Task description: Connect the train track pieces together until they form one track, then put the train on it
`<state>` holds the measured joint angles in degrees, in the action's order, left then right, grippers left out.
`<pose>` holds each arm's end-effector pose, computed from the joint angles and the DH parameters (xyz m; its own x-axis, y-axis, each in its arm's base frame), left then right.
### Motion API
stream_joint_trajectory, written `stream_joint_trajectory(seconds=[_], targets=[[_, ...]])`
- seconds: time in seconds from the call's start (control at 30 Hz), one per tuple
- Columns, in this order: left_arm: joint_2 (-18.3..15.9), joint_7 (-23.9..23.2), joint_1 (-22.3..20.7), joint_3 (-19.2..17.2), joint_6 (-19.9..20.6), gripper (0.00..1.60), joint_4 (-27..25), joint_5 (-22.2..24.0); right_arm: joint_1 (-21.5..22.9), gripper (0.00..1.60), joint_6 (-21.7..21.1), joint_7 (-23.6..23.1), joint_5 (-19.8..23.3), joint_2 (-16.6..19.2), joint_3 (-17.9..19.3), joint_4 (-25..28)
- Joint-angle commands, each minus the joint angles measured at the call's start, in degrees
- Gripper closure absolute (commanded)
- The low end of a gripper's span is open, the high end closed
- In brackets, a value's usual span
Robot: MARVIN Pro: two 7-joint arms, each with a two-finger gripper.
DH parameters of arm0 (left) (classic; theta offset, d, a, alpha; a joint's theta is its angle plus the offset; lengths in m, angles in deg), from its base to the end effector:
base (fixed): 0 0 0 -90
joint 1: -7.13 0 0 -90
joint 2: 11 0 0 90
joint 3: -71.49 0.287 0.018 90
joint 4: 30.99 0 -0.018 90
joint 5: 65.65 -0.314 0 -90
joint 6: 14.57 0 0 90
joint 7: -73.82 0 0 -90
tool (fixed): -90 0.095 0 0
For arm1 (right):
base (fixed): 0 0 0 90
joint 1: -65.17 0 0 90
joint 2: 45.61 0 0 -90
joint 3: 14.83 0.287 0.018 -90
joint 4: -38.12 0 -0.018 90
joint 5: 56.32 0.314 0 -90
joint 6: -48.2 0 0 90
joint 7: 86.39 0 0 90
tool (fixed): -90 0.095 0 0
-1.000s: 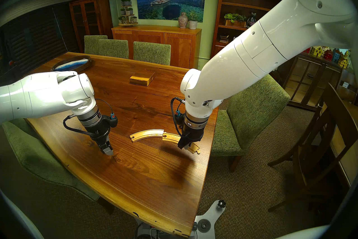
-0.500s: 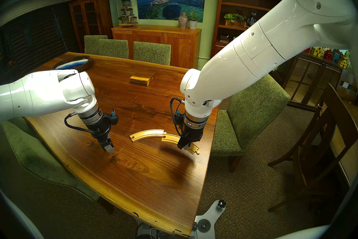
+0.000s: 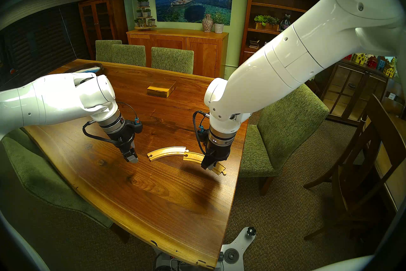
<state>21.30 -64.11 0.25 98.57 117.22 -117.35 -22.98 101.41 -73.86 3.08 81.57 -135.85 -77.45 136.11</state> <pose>0.4465 0.1026 -0.1920 0.4324 -0.8826 0.1845 -0.8962 -0.4432 -0.0198 0.3928 0.1581 -0.1779 0.6073 0.7889 0.0942 0.7892 -0.6127 0.0430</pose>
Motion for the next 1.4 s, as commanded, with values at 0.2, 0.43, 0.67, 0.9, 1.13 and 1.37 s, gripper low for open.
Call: stream_joint_trajectory(seconds=[0.2, 0.43, 0.67, 0.9, 1.13, 1.37], targets=[[4.53, 1.71, 0.14, -1.96, -2.48, 0.0, 0.21, 0.65, 1.05, 1.6, 0.14, 0.38, 0.02, 0.33, 0.28, -0.66], [6.18, 2.14, 0.25, -2.1, -2.47, 0.0, 1.08, 0.83, 1.02, 1.6, 0.09, 0.48, 0.0, 0.4, 0.35, -0.65], [9.01, 2.15, 0.91, -2.08, -2.81, 0.0, 3.67, 1.07, 0.99, 1.6, 0.06, 0.55, -0.01, 0.44, 0.4, -0.65], [11.02, 1.85, 1.05, -2.25, -3.32, 0.0, 5.47, 1.35, 0.97, 1.6, 0.04, 0.6, -0.02, 0.47, 0.43, -0.65], [12.54, 2.09, 1.96, -2.17, -3.19, 0.0, 7.06, 1.69, 0.97, 1.6, 0.03, 0.63, -0.03, 0.5, 0.45, -0.64], [13.45, 2.19, 2.52, -2.03, -3.44, 0.0, 8.33, 1.72, 0.96, 1.6, 0.02, 0.64, -0.03, 0.52, 0.47, -0.64]])
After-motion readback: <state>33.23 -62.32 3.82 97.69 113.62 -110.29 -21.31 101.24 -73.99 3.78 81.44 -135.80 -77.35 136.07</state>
